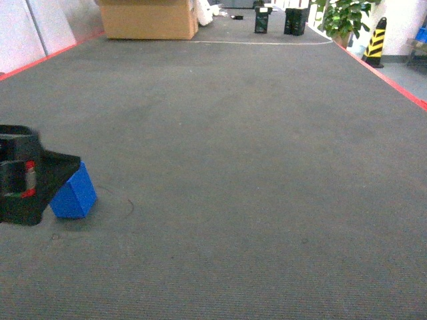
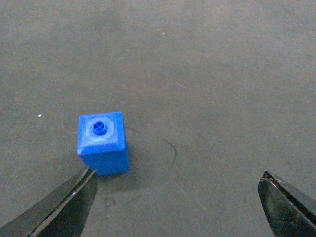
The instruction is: Sort blue parts and orange caps into right shelf containers
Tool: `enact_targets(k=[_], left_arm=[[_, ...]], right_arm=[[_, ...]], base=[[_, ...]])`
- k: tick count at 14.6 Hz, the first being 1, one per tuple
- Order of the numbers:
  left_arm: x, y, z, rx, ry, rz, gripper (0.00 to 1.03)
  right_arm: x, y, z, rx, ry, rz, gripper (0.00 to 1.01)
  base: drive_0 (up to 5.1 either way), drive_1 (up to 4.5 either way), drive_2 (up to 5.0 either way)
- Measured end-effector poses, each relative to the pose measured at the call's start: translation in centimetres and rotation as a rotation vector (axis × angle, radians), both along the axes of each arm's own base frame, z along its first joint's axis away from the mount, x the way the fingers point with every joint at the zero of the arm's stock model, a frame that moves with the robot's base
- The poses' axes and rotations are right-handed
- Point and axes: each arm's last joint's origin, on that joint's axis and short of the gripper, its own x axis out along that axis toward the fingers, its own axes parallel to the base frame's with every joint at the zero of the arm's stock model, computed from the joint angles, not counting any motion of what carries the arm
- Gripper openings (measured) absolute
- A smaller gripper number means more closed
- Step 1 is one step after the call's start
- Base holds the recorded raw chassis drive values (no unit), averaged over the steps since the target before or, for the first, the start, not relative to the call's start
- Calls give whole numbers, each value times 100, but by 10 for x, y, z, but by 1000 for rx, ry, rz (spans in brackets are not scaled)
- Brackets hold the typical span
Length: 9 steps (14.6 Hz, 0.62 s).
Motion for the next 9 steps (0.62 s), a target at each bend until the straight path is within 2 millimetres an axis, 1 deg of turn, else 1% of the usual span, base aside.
enact_targets(k=[3, 4, 5, 6, 7, 8, 9], left_arm=[[38, -3, -5, 16, 33, 13, 98], [52, -3, -11, 34, 50, 27, 98], [60, -1, -16, 48, 69, 32, 98], [85, 10, -27, 72, 93, 82, 98], [110, 26, -34, 82, 107, 133, 98], [121, 31, -48, 93, 134, 169, 98], [125, 30, -54, 76, 153, 165, 98]], right_arm=[[-6, -1, 4, 9, -20, -19, 44], [-9, -2, 6, 6, -28, -29, 44], [-12, -3, 7, 6, -26, -33, 44], [-21, -5, 10, 12, -31, -46, 44], [-26, -7, 17, 21, -59, -61, 44], [-30, -12, 15, 22, -41, -92, 44], [-32, -15, 18, 24, -54, -105, 44]], base=[[0, 0, 0], [0, 0, 0], [0, 0, 0], [0, 0, 0], [0, 0, 0], [0, 0, 0], [0, 0, 0]])
